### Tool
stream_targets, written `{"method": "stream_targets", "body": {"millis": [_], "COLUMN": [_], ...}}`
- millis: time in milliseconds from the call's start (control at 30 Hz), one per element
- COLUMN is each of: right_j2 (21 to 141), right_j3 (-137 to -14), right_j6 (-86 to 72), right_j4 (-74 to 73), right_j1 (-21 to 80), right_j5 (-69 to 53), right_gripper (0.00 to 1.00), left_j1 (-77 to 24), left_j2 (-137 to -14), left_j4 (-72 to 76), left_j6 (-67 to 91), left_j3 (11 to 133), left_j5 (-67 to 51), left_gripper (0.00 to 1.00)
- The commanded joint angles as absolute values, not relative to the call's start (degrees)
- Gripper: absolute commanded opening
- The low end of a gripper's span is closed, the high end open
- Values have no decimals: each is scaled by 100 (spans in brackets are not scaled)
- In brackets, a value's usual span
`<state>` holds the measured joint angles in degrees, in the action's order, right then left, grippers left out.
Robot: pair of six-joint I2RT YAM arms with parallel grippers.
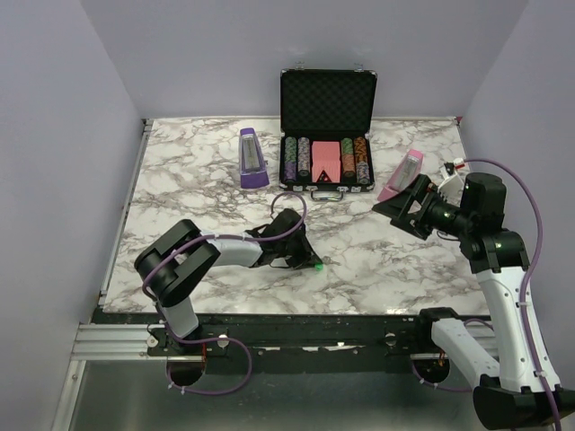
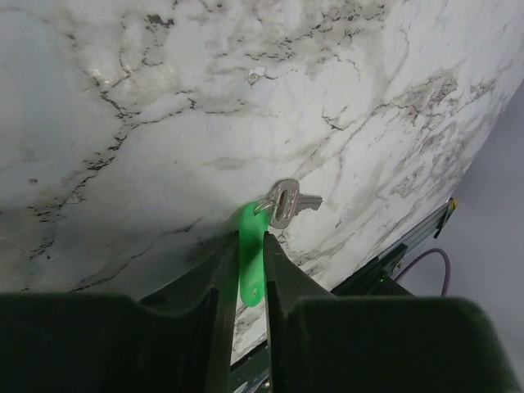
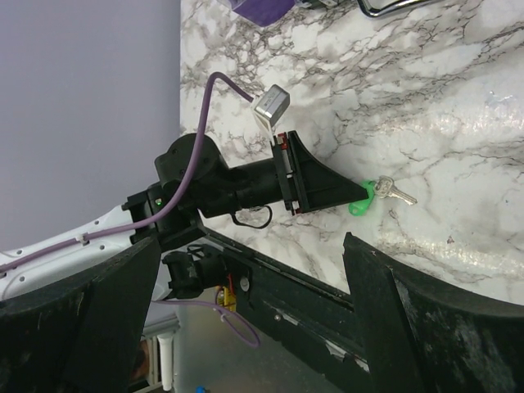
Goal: Remove the keys from the keyring
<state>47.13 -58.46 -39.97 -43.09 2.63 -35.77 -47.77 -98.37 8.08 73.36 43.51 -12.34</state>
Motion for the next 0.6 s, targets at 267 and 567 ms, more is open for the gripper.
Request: {"method": "stream_targets", "body": {"millis": [267,567], "right_j2": [4781,4720], "right_j3": [-5888,-5941], "right_j6": [-3841,-3955], "right_j4": [-4386,-4114], "right_j1": [290,290], "right_j5": [-3832,-4069], "right_gripper": [100,100], "left_j1": [-4834,-4931], "left_j2": [-10099,-9520], "left_j4": [510,-711], "left_j6": [6953,6583], "left_j3": [4588,5080], "left_j5": [-1292,-1266], "left_gripper": [0,0]}}
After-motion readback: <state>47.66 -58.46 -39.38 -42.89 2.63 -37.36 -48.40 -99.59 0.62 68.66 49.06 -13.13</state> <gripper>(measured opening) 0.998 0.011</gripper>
